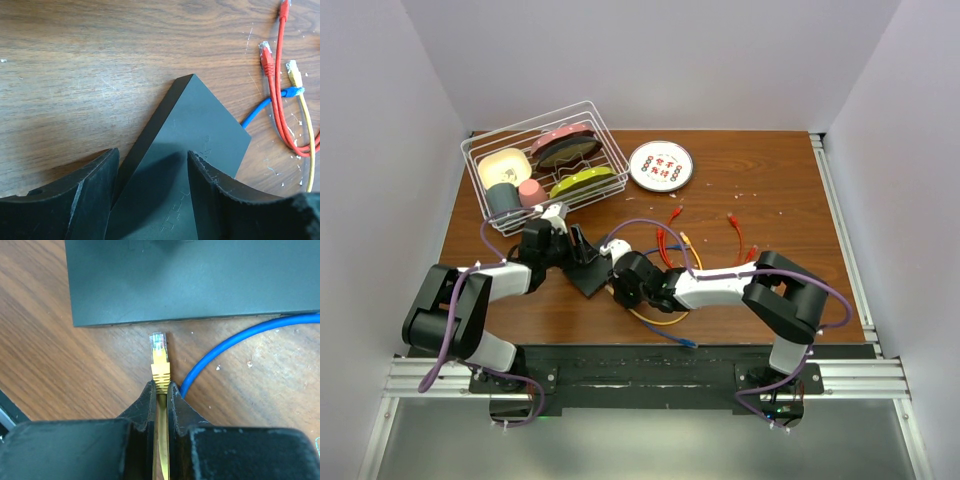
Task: Insert the plug into the switch port
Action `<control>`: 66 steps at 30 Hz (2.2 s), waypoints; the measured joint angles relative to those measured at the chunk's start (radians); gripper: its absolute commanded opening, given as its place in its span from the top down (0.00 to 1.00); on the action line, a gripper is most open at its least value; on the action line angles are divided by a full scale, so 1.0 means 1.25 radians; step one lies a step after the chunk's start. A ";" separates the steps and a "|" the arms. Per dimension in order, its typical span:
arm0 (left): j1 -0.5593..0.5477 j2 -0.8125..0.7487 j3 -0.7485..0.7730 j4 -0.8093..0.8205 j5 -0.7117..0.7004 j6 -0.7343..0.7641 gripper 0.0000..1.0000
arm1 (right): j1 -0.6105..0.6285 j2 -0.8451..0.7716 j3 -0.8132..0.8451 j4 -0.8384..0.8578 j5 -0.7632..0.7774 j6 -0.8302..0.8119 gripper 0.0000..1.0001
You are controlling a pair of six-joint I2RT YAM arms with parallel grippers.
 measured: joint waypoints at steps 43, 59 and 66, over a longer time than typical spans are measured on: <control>0.001 0.019 -0.012 0.047 0.031 -0.021 0.42 | 0.052 0.007 0.003 0.018 0.082 -0.017 1.00; 0.001 0.032 -0.013 0.071 0.045 -0.026 0.42 | 0.054 -0.022 -0.024 0.047 0.074 -0.018 1.00; 0.001 0.032 -0.013 0.071 0.046 -0.027 0.42 | 0.054 -0.002 -0.024 0.058 0.066 -0.017 1.00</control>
